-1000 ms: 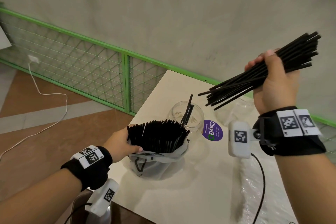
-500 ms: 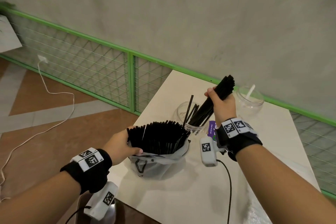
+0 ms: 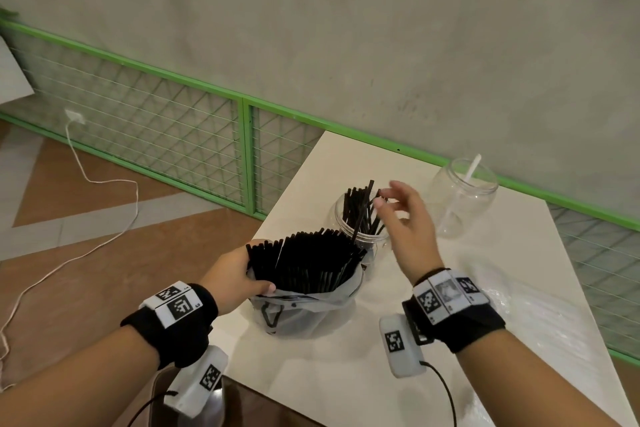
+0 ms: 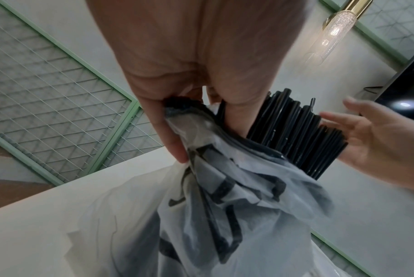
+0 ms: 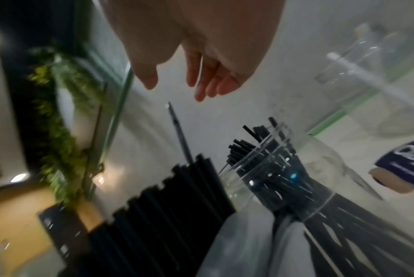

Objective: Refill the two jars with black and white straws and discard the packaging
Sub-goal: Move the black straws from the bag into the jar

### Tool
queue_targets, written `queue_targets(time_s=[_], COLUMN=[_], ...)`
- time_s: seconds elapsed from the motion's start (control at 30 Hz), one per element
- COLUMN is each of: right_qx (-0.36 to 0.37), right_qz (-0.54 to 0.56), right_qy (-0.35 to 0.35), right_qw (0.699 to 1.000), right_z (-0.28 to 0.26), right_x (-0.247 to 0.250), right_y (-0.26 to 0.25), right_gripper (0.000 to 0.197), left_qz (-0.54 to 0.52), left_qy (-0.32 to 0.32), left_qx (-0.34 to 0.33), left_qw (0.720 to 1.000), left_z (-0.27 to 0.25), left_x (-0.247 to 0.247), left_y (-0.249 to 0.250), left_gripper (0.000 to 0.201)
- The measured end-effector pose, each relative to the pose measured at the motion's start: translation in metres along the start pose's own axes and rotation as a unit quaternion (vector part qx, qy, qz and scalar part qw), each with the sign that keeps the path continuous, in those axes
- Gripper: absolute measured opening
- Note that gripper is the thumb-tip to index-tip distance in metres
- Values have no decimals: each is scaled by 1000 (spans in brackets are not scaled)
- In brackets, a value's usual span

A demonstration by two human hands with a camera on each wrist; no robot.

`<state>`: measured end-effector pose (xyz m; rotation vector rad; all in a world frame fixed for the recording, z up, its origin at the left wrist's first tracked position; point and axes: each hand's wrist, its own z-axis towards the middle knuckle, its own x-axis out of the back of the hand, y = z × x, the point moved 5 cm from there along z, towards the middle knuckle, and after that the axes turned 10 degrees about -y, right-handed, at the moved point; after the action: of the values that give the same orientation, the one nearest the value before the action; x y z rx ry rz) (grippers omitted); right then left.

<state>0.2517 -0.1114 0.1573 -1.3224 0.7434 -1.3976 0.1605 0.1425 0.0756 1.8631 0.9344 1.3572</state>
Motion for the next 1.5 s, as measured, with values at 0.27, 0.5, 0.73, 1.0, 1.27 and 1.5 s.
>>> queue_targets(time_s=[0.27, 0.5, 0.73, 1.0, 1.27, 1.5], right_qx=[-22, -44, -41, -77, -77, -17], right_qz=[-42, 94, 72, 97, 3, -24], right_qy=[-2, -65, -155, -176, -269, -148], right_qw=[999, 992, 984, 976, 960, 989], right_z=[-8, -66, -86, -86, -88, -58], right_x=[-6, -27, -52, -61, -57, -57], right_y=[6, 31, 38, 52, 49, 35], right_gripper=[9, 28, 96, 133, 133, 80], left_qz=[11, 20, 24, 29, 11, -120], left_qy=[-4, -12, -5, 5, 24, -108], left_qx=[-10, -19, -8, 33, 10, -18], left_qw=[1000, 1000, 1000, 999, 1000, 987], left_z=[-2, -1, -2, -1, -4, -10], left_x=[-2, -8, -11, -12, -8, -21], left_y=[1, 2, -2, -12, -5, 7], left_gripper=[61, 58, 58, 53, 35, 82])
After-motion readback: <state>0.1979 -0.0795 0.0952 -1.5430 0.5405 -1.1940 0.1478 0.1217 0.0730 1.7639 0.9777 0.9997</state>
